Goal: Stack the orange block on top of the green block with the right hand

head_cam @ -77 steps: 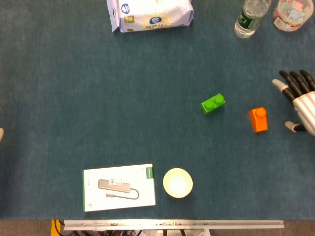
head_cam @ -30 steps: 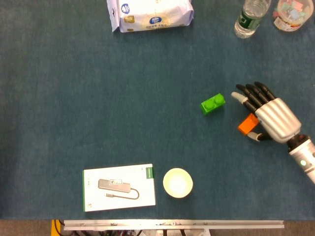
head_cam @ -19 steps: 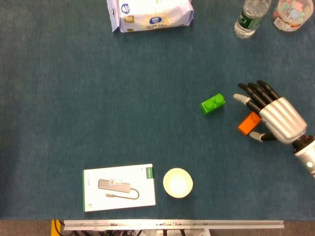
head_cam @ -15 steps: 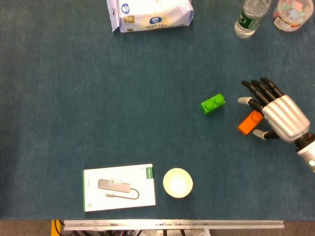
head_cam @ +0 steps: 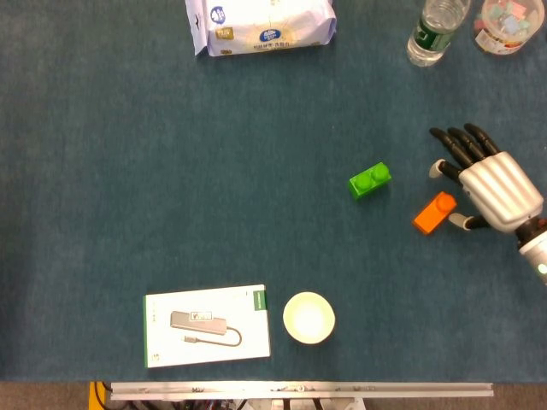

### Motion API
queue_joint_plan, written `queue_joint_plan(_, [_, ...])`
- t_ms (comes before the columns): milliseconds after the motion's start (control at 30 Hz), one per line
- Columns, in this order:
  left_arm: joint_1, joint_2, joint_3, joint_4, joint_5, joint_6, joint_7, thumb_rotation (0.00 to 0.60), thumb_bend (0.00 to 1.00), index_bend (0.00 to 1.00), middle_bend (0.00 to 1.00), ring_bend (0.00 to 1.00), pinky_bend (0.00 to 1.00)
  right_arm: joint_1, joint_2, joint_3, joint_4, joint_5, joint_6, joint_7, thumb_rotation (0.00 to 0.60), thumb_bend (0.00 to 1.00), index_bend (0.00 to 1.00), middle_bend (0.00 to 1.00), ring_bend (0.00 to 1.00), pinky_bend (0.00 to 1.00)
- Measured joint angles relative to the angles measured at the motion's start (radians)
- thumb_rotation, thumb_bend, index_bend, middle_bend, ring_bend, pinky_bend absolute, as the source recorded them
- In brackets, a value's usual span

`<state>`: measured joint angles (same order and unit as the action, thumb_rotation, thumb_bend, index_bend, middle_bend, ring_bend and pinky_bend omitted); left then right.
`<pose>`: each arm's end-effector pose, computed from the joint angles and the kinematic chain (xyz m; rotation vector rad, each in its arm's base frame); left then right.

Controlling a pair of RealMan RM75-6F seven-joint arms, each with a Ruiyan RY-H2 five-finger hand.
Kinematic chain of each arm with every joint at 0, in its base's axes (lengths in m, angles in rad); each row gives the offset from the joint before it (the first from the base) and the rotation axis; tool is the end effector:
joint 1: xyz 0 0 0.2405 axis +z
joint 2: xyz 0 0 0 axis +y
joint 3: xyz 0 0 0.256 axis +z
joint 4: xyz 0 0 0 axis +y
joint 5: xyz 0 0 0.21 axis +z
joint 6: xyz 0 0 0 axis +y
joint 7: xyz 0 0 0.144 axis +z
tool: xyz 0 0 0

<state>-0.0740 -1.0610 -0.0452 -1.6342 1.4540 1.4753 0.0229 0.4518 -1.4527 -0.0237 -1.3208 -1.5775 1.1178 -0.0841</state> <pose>-0.3197 0.1765 0.1766 -1.3628 -0.8929 -0.8259 -0.2629 -0.2645 0.0126 1.9589 -0.8245 0.8403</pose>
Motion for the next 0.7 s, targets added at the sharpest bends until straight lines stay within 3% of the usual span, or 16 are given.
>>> queue_joint_plan(700, [0.003, 0.010, -0.001, -0.010, -0.005, -0.001, -0.001, 0.600, 0.25, 0.38, 0.45, 0.30, 0.40, 0.042, 0.025, -0.004, -0.062, 0.059, -0.117, -0.105, 0.600, 0.17, 0.45, 0.01, 0.00, 0.00])
